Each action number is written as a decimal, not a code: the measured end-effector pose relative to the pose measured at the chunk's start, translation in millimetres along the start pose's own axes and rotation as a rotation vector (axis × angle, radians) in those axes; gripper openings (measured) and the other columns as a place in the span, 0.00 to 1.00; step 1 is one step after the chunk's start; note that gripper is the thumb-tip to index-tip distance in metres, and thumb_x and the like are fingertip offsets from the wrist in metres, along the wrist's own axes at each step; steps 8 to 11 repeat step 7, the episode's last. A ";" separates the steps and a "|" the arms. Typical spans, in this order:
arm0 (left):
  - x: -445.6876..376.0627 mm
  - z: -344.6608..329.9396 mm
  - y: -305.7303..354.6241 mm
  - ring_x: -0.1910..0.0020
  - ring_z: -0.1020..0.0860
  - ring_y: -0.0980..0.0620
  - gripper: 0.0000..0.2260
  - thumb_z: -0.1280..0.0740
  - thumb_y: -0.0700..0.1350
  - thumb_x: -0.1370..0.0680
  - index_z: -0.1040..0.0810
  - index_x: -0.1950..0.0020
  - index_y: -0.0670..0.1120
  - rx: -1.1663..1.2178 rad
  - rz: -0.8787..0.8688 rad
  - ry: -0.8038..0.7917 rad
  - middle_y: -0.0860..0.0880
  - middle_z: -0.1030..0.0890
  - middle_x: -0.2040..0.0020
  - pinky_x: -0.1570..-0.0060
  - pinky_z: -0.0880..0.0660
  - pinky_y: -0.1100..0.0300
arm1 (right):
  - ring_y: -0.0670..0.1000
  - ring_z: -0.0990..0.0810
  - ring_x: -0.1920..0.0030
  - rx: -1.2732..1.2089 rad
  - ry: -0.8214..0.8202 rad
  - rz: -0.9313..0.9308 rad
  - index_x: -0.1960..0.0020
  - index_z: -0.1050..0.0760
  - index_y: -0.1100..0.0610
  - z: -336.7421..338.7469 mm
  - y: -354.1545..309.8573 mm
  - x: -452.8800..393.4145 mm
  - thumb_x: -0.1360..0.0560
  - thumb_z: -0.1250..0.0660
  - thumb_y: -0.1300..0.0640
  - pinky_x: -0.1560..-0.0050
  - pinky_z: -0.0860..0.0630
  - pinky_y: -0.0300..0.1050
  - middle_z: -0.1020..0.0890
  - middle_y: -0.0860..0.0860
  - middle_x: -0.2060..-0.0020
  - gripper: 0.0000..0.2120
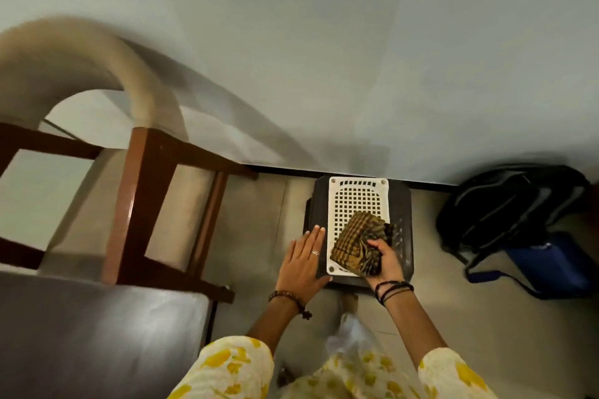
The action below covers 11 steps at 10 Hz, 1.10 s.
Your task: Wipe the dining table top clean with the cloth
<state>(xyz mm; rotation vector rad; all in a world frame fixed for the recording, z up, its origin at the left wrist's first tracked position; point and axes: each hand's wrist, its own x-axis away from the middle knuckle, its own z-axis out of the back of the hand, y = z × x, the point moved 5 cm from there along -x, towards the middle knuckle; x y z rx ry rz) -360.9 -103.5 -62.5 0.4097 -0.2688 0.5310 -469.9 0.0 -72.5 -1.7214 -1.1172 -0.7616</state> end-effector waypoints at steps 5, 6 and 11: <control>-155.7 -129.1 -28.5 0.26 0.56 0.46 0.39 0.35 0.52 0.25 0.58 0.26 0.44 -0.244 0.049 -0.544 0.47 0.54 0.24 0.30 0.61 0.43 | 0.58 0.56 0.24 1.639 0.000 0.336 0.25 0.59 0.62 22.0 3.4 -194.0 0.19 0.47 0.58 0.25 0.54 0.54 0.56 0.60 0.24 0.29; -150.0 -127.7 -30.2 0.26 0.56 0.47 0.36 0.37 0.51 0.24 0.58 0.26 0.44 -0.185 0.080 -0.579 0.47 0.55 0.24 0.30 0.60 0.43 | 0.57 0.60 0.24 1.843 -0.088 0.276 0.25 0.62 0.63 21.1 10.0 -197.9 0.19 0.49 0.55 0.26 0.58 0.52 0.60 0.60 0.25 0.30; -142.3 -112.0 -26.2 0.26 0.57 0.48 0.32 0.42 0.49 0.21 0.58 0.26 0.44 -0.124 0.086 -0.432 0.47 0.55 0.24 0.29 0.61 0.47 | 0.55 0.59 0.24 1.939 -0.112 0.341 0.25 0.61 0.62 19.5 -3.0 -187.0 0.19 0.51 0.54 0.26 0.60 0.50 0.59 0.59 0.24 0.29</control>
